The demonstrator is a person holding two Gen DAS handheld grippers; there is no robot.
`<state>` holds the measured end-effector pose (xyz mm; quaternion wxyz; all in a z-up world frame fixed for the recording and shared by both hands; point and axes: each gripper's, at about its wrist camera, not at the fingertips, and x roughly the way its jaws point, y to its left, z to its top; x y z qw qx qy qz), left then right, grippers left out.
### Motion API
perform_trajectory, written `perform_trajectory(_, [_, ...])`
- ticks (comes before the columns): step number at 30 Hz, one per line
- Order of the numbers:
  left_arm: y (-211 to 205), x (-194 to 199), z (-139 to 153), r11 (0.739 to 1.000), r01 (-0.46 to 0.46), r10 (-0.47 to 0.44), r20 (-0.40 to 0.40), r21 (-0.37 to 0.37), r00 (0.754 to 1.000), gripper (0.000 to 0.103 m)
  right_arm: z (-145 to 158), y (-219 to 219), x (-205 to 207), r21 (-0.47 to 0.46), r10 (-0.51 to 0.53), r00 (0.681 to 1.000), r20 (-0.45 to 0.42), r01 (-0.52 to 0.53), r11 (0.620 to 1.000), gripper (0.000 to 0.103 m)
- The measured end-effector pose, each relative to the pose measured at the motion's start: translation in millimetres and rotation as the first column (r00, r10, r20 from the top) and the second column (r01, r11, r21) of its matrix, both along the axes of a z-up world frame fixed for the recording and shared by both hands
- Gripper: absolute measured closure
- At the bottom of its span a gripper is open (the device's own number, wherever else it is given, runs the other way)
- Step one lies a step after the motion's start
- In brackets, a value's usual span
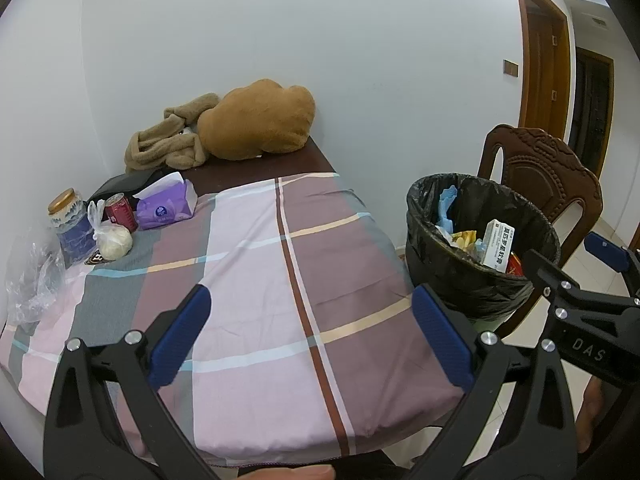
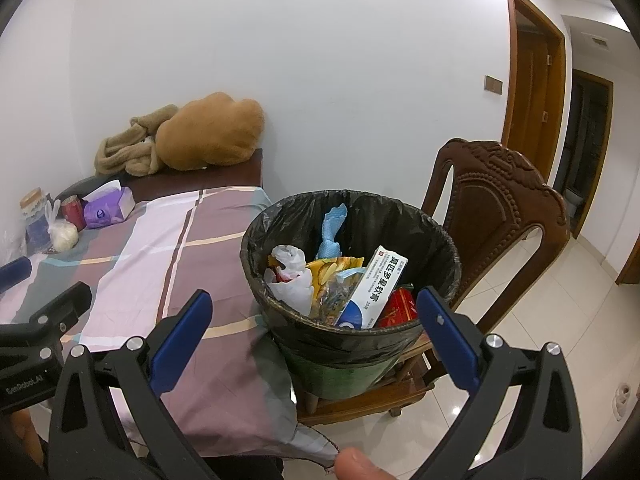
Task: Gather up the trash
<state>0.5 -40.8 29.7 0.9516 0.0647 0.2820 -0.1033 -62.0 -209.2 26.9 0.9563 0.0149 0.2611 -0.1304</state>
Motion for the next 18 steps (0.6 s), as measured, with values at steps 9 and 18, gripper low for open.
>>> perform_trajectory(9, [-1.1, 1.3, -1.2, 1.000, 0.000, 0.000, -0.005, -0.003, 1.000, 0.003, -3.4, -0.6, 3.2, -0.001, 0.003, 1.000, -0.006, -0.003, 1.000, 0.003])
perform_trajectory(18, [-1.1, 7.7, -5.0, 1.000, -0.008, 0.008, -0.014, -0.006, 1.000, 0.003, -7.0, -1.7, 8.1, -0.002, -0.001, 1.000, -0.020, 0.001, 1.000, 0.003])
